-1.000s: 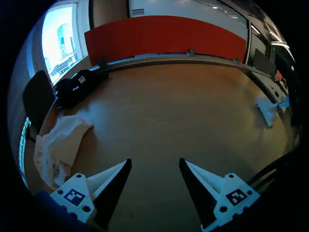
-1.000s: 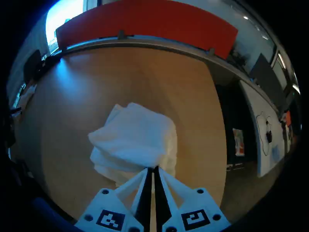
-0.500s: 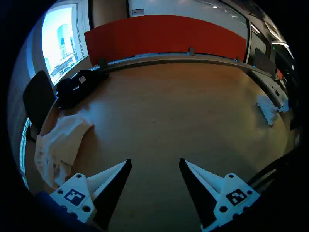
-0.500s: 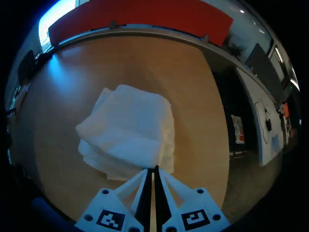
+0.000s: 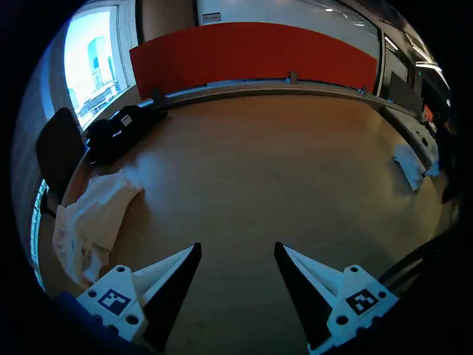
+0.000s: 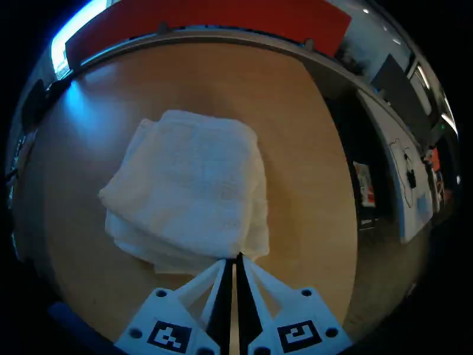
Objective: Fold towel
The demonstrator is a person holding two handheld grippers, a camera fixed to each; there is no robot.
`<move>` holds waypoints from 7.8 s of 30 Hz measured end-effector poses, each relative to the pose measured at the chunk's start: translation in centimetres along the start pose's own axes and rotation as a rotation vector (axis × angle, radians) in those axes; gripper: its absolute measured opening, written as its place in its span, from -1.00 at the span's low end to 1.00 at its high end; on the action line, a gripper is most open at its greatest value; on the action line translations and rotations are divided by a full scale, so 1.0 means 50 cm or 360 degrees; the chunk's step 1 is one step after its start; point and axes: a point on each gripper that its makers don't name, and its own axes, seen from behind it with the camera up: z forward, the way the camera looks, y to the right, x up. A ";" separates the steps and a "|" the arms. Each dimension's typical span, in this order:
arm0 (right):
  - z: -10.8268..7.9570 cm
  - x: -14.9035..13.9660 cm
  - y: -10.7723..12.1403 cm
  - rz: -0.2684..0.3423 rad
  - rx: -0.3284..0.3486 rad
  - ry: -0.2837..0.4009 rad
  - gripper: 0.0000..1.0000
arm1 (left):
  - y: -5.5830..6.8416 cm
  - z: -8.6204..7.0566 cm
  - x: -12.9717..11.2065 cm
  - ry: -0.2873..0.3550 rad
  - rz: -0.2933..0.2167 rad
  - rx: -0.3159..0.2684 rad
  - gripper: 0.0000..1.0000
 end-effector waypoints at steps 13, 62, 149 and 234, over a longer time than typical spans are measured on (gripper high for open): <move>0.024 -0.007 0.007 -0.0015 -0.0050 -0.0035 -0.90 | -0.001 0.000 -0.006 -0.0009 -0.0006 0.0005 0.83; -0.082 0.033 -0.004 0.0084 -0.0104 0.0259 1.00 | -0.004 -0.001 0.018 0.0036 -0.0014 -0.0016 0.83; -0.428 0.498 -0.391 0.0237 0.0051 0.1624 1.00 | -0.133 -0.122 0.372 0.0972 -0.0253 0.0160 0.83; -0.254 0.466 -0.556 0.0127 0.0039 0.1715 1.00 | -0.140 0.066 0.176 0.1253 -0.0231 0.0218 0.82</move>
